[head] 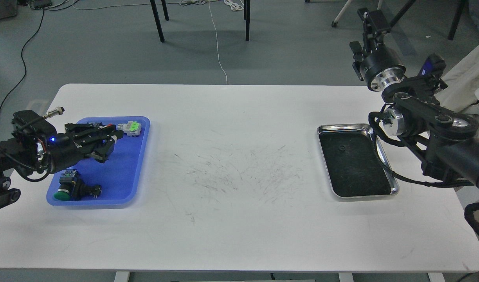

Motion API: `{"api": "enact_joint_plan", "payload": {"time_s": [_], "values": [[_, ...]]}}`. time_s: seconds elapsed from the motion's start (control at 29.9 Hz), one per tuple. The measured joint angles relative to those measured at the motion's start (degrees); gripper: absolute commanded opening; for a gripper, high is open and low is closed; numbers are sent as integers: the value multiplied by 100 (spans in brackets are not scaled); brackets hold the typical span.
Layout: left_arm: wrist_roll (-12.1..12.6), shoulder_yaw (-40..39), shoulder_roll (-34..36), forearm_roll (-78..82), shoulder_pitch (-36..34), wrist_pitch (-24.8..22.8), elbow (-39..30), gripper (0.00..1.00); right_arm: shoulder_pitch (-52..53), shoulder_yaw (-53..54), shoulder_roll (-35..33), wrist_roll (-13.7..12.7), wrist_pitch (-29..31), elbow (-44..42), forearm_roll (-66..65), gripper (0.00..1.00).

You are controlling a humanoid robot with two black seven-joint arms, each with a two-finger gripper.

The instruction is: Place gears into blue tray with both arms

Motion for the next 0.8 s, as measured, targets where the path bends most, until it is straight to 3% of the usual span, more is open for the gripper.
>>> {"api": "enact_joint_plan", "payload": {"time_s": [0.17, 0.8], "values": [[0, -26, -54, -382, 193, -4, 44, 8, -266, 368, 18, -266, 125, 18, 263, 97], [0, -28, -918, -889, 735, -170, 1446, 8, -679, 778, 114, -267, 221, 127, 277, 97]]}}
